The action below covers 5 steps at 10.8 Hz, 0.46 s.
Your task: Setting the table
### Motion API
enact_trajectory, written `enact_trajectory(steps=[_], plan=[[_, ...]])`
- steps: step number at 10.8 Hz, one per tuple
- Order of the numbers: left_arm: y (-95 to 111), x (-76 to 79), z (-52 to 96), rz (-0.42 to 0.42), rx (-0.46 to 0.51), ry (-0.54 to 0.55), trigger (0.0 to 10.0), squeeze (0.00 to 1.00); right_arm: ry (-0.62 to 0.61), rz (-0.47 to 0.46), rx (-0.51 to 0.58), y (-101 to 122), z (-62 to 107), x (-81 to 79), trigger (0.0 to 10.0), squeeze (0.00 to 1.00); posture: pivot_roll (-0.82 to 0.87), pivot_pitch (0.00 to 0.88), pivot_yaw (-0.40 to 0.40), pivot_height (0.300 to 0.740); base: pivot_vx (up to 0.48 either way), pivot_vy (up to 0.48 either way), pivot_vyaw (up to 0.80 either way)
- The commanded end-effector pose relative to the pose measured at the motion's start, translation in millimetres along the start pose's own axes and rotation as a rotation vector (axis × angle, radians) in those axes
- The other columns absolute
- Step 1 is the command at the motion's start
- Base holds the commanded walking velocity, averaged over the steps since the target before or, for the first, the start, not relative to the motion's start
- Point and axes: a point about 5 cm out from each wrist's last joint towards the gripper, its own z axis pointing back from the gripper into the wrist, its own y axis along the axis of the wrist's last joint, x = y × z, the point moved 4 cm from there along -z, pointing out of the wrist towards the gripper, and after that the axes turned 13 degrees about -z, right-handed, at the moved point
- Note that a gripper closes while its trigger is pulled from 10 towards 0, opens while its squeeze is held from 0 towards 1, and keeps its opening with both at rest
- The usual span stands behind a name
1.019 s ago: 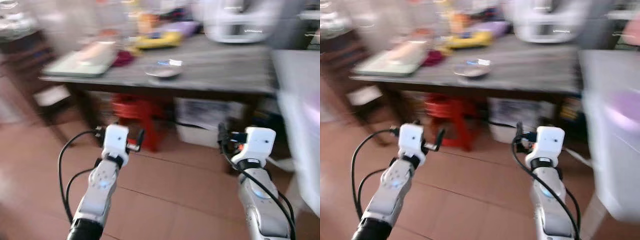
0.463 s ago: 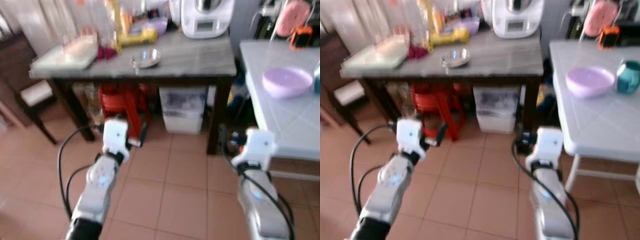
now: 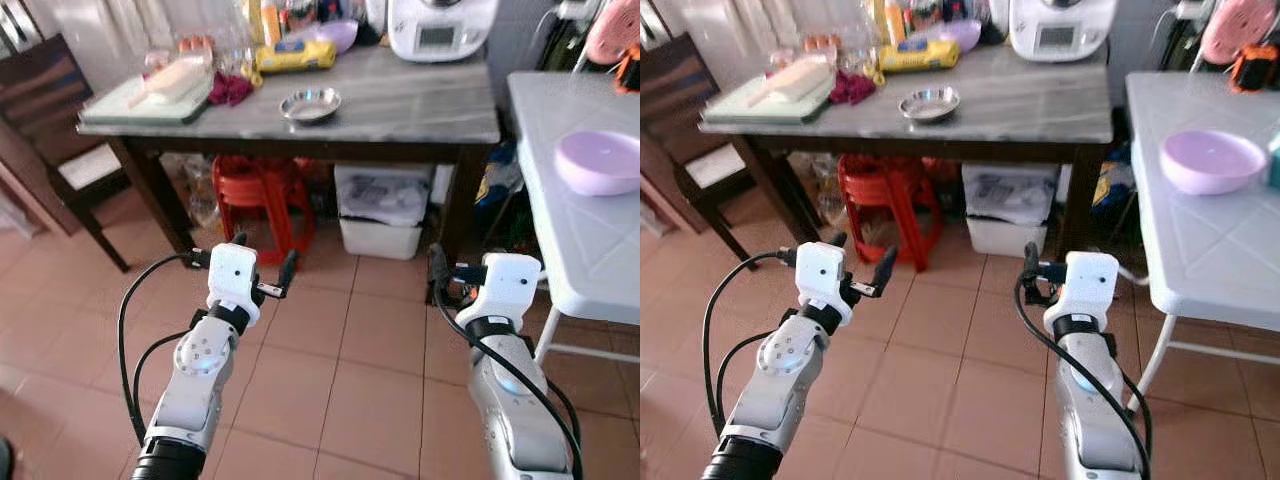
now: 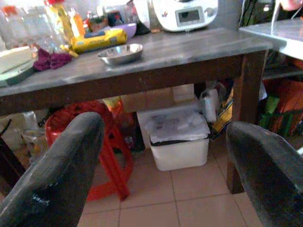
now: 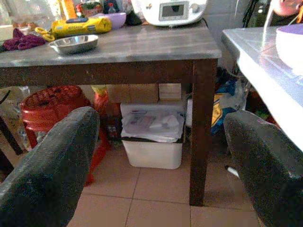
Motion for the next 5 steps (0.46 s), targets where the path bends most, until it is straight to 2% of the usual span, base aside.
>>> enact_trajectory(steps=[1, 5], plan=[[1.4, -5.5, 2.5, -0.008, 0.003, 0.008, 10.0, 0.00, 0.017, -0.002, 0.002, 1.1, -2.4, -5.4, 10.0, 0.00, -0.10, 0.044, 0.115, 0.740, 0.000, -0.285, 0.00], [0.3, -6.5, 4.0, -0.001, 0.002, 0.007, 10.0, 0.00, 0.015, 0.001, 0.003, 0.8, -3.0, -5.1, 10.0, 0.00, -0.10, 0.046, 0.119, 0.740, 0.000, -0.325, 0.00]])
